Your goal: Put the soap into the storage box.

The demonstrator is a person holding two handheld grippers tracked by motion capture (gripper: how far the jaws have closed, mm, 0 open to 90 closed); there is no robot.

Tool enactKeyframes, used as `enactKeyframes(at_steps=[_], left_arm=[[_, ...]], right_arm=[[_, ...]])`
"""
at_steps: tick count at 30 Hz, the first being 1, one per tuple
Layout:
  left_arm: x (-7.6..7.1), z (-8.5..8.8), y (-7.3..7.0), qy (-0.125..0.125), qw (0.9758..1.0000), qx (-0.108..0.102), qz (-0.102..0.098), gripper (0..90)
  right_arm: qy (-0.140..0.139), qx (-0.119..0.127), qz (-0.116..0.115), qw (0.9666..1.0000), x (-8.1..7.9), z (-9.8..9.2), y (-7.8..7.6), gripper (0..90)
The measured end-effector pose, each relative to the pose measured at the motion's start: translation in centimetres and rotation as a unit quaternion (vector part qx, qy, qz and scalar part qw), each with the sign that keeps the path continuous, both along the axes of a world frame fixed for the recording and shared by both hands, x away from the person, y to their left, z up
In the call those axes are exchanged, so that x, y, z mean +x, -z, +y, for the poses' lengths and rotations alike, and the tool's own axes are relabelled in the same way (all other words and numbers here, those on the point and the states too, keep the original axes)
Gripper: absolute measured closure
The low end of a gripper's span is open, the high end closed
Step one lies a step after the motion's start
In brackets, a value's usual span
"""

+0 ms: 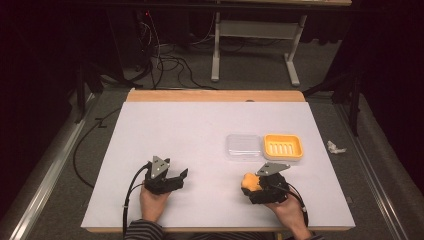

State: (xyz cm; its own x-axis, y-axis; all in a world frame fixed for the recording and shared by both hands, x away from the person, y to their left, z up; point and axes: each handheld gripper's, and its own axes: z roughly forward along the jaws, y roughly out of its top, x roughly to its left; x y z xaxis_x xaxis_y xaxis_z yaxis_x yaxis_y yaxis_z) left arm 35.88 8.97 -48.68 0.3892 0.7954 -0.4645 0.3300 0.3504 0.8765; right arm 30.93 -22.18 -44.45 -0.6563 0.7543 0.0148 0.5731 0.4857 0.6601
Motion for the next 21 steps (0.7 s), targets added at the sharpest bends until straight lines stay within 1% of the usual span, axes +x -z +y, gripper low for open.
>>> enactKeyframes(at_steps=[1, 4, 6, 8, 11, 12, 18, 20, 21], left_arm=[[0.0, 0.0, 0.0, 0.0, 1.0, 0.0, 0.0, 23.3], [0.0, 0.0, 0.0, -0.001, 1.0, 0.0, 0.0, 23.3], [0.0, 0.0, 0.0, -0.001, 1.0, 0.001, 0.0, 23.4], [0.0, 0.0, 0.0, -0.001, 1.0, 0.001, 0.001, 23.4], [0.0, 0.0, 0.0, -0.001, 1.0, 0.001, 0.0, 23.4], [0.0, 0.0, 0.0, -0.002, 1.0, 0.001, 0.0, 23.4], [0.0, 0.0, 0.0, -0.001, 1.0, 0.0, 0.001, 23.4], [0.0, 0.0, 0.0, -0.001, 1.0, 0.001, 0.0, 23.4], [0.0, 0.0, 0.0, -0.001, 1.0, 0.0, 0.001, 23.4]], right_arm=[[0.005, 0.003, 0.003, 1.0, 0.0, -0.1, -0.1, 27.3], [0.004, 0.007, 0.001, 1.0, 0.1, -0.4, -0.1, 27.3], [0.01, 0.01, -0.002, 0.9999, 0.2, -0.9, -0.3, 27.3], [0.014, 0.014, 0.0, 0.9998, 0.1, -1.0, -0.4, 27.2], [0.02, 0.019, -0.005, 0.9996, 0.2, -1.6, -0.6, 27.3], [0.022, 0.018, -0.002, 0.9996, 0.2, -1.7, -0.6, 27.3], [0.034, 0.018, -0.002, 0.9993, 0.3, -2.5, -0.8, 27.3], [0.037, 0.018, -0.007, 0.9991, 0.3, -2.7, -0.8, 27.3], [0.039, 0.02, -0.006, 0.999, 0.3, -2.8, -0.9, 27.3]])
